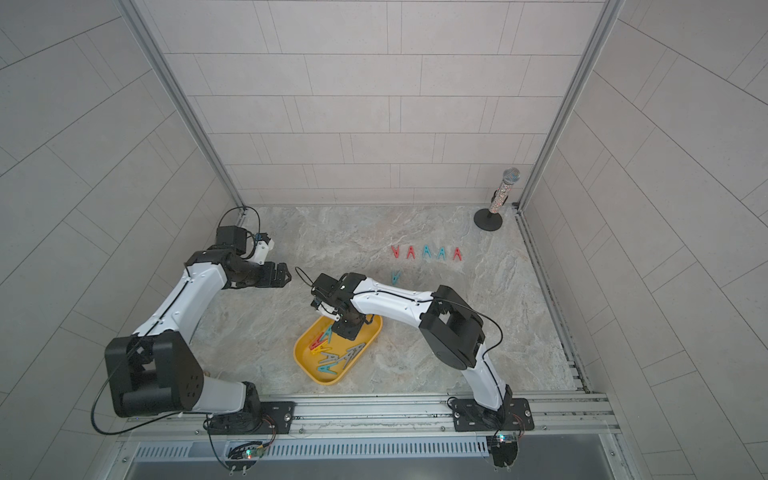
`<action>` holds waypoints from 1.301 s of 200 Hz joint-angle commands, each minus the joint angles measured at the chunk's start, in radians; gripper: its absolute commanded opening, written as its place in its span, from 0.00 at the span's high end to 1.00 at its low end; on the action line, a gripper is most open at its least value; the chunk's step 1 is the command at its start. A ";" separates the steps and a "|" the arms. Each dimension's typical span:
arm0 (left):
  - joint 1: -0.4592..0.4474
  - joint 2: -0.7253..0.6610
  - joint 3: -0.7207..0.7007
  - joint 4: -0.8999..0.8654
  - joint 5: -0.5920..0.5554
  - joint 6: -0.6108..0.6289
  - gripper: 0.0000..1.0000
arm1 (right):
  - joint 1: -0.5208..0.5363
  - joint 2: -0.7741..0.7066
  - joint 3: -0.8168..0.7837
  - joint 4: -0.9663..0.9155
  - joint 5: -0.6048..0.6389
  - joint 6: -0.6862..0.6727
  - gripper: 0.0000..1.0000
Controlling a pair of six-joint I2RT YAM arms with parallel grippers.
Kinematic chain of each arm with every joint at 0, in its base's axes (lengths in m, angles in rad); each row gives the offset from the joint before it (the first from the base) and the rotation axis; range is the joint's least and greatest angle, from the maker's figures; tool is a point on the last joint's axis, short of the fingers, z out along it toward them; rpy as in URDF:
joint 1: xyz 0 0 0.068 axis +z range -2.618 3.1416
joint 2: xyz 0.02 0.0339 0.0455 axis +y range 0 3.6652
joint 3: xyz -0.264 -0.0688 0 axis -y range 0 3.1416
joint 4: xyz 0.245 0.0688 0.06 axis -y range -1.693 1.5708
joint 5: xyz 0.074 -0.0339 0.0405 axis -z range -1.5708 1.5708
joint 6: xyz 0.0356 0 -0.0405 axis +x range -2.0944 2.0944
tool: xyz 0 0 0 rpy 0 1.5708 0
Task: Take the clothespins out of the storage box
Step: Pick up the clothespin from the storage box, then place the clothespin at the center of the board.
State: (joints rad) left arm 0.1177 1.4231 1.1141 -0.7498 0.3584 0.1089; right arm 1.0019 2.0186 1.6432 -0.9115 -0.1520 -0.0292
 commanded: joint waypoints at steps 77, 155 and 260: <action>0.007 -0.006 0.004 -0.009 0.000 0.003 0.01 | -0.214 -0.306 -0.187 0.191 -0.097 0.251 1.00; 0.008 -0.010 0.005 -0.010 0.000 0.005 0.01 | -0.495 -0.279 -0.315 0.263 0.019 0.545 1.00; 0.007 -0.010 0.003 -0.008 0.001 0.005 0.01 | -0.590 -0.051 -0.228 0.319 0.035 0.622 0.99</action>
State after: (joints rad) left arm 0.1177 1.4231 1.1141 -0.7494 0.3584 0.1089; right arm 0.4267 1.9423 1.3735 -0.6022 -0.1337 0.5716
